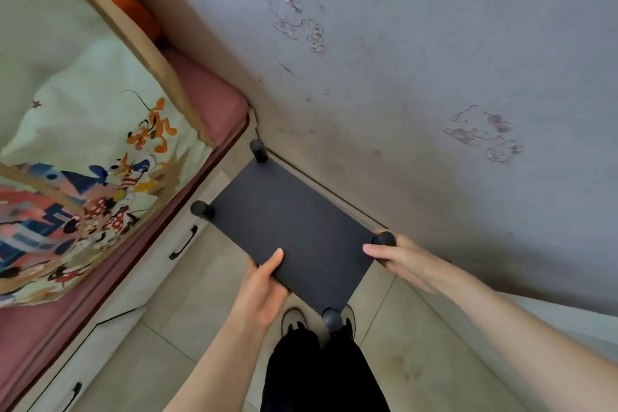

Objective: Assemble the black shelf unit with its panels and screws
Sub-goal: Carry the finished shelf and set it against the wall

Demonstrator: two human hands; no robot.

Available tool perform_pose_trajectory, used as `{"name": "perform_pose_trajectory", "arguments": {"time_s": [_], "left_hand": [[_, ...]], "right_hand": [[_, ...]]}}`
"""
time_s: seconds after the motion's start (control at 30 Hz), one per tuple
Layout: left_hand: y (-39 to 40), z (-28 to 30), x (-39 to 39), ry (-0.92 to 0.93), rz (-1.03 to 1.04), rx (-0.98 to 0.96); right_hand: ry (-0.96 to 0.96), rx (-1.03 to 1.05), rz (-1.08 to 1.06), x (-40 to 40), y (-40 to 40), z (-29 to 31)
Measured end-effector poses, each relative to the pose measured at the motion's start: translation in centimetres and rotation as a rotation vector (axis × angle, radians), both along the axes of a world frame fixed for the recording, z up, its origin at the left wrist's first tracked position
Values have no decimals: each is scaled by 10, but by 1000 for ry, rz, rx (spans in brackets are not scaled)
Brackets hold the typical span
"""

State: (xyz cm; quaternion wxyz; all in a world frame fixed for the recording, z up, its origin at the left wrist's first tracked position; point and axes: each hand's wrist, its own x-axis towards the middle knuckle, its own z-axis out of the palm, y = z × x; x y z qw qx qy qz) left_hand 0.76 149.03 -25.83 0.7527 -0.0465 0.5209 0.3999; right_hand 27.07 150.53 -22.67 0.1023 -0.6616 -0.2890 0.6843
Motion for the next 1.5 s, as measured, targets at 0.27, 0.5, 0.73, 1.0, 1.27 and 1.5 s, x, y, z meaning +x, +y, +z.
{"name": "perform_pose_trajectory", "arguments": {"time_s": [0.27, 0.5, 0.73, 1.0, 1.27, 1.5], "left_hand": [[34, -34, 7, 4, 36, -6], [32, -52, 12, 64, -38, -4], [16, -58, 14, 356, -166, -11], [39, -37, -24, 906, -121, 41], [81, -23, -69, 1187, -526, 171], [87, -28, -70, 1311, -648, 193]], "right_hand": [[-144, 99, -166, -10, 20, -52], [-102, 115, -217, -3, 30, -69], [-76, 90, -251, 4, 29, -78], [-90, -25, -540, -20, 24, -58], [-26, -114, -587, -21, 26, -41], [-23, -90, -556, -23, 30, -34]]}}
